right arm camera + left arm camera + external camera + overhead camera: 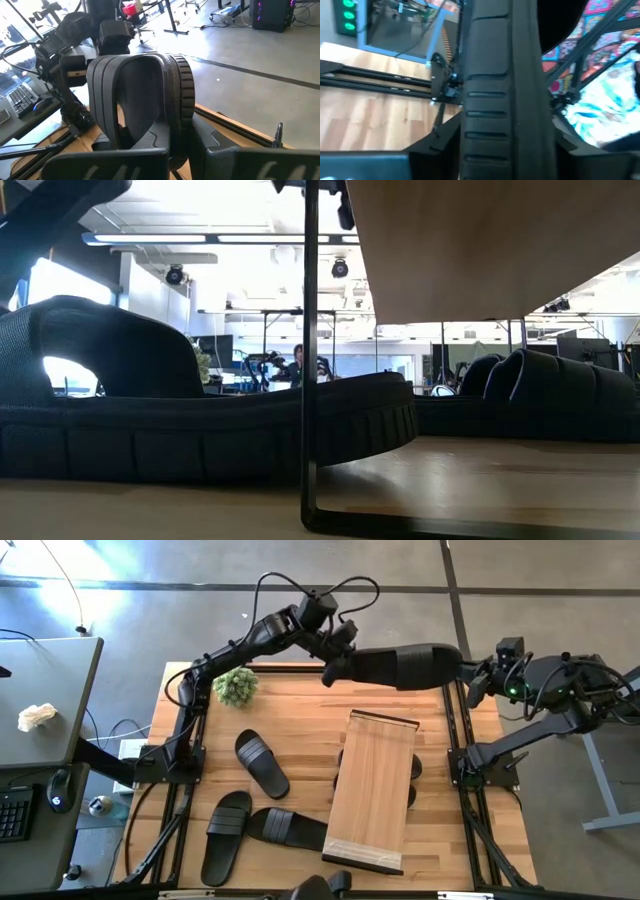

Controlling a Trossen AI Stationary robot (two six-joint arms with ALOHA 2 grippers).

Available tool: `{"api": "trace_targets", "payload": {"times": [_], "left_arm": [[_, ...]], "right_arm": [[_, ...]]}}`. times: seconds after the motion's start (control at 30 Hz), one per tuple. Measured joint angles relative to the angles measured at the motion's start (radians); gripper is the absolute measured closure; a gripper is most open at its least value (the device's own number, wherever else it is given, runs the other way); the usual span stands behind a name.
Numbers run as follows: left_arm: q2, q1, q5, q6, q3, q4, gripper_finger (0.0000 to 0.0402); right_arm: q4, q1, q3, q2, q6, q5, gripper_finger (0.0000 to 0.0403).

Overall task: Pick and place slides into the shelf
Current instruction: Put the black slide on the shelf

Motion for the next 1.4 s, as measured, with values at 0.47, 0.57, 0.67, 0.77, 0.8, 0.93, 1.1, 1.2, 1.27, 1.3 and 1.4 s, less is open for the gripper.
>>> {"api": "trace_targets", "payload": {"times": [0.47,0.57,0.67,0.77,0.8,0.93,1.1,1.2,1.27,1.3,1.4], "left_arm": [[-0.008,-0.002,-0.046,-0.039,0.0,-0.043,0.0353],[-0.01,0.001,-0.067,-0.041,0.0,-0.086,0.0337],[-0.01,0.003,-0.091,-0.041,0.0,-0.129,0.0339],[-0.01,0.003,-0.089,-0.04,0.0,-0.167,0.0353],[-0.014,0.003,-0.086,-0.041,0.0,-0.186,0.0353],[-0.026,0.002,-0.038,-0.035,0.0,-0.286,0.0353],[-0.042,-0.008,0.041,-0.022,0.0,-0.515,0.0345],[-0.044,-0.043,0.031,0.02,0.0,-0.621,0.0343],[-0.044,-0.078,0.033,0.03,-0.001,-0.678,0.0349],[-0.044,-0.097,0.039,0.032,-0.001,-0.68,0.0353],[-0.044,-0.156,0.049,0.017,-0.001,-0.675,0.0353]], "right_arm": [[-0.086,0.0,0.0,0.001,0.051,-0.028,0.0346],[-0.103,0.0,0.0,-0.002,0.03,-0.052,0.033],[-0.173,0.0,0.0,-0.003,0.057,-0.075,0.0319],[-0.305,0.0,0.001,-0.003,0.145,-0.105,0.0309],[-0.327,0.0,0.0,-0.003,0.175,-0.116,0.0306],[-0.261,0.0,0.003,-0.021,0.127,-0.164,0.0293],[-0.311,0.0,-0.005,-0.066,0.245,-0.095,0.0289],[-0.312,0.0,-0.005,-0.097,0.238,-0.03,0.0289],[-0.316,0.0,-0.005,-0.111,0.25,0.018,0.0289],[-0.314,0.0,-0.005,-0.114,0.253,0.028,0.0289],[-0.31,0.0,-0.005,-0.115,0.236,0.008,0.0289]]}}
